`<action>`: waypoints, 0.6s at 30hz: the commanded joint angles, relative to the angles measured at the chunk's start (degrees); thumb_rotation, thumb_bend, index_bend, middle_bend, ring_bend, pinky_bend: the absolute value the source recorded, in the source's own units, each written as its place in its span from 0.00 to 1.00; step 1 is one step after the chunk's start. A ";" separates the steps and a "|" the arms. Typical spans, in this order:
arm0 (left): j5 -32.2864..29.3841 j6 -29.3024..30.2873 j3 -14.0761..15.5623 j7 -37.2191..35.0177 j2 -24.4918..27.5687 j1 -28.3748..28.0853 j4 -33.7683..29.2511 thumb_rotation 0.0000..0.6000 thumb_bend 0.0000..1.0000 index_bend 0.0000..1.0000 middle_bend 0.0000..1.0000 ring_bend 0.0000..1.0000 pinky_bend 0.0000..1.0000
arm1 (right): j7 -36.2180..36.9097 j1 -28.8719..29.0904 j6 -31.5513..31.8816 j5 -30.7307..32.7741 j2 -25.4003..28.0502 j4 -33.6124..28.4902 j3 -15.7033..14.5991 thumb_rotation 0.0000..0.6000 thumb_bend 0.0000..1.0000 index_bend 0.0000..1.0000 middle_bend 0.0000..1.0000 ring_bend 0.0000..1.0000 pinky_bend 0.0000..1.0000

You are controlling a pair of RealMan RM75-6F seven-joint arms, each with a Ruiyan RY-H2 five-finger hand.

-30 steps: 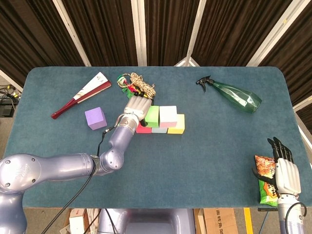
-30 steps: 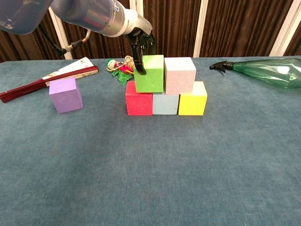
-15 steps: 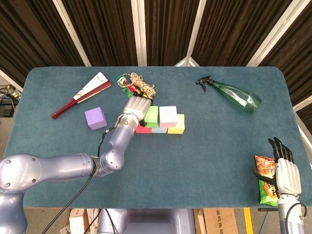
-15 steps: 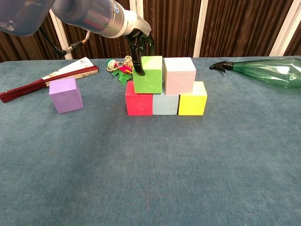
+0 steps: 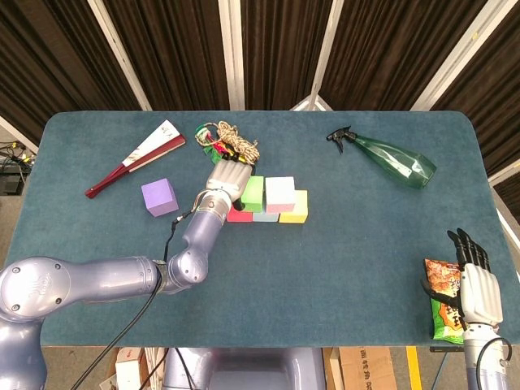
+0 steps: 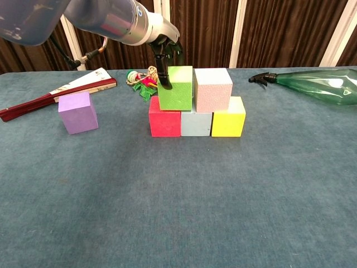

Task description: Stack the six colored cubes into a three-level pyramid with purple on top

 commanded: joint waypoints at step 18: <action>0.17 -0.20 -0.67 0.99 -1.06 0.50 0.82 1.00 0.30 0.24 0.28 0.00 0.00 | -0.10 0.03 -0.03 0.14 -0.03 -0.09 0.07 1.00 0.25 0.11 0.05 0.05 0.00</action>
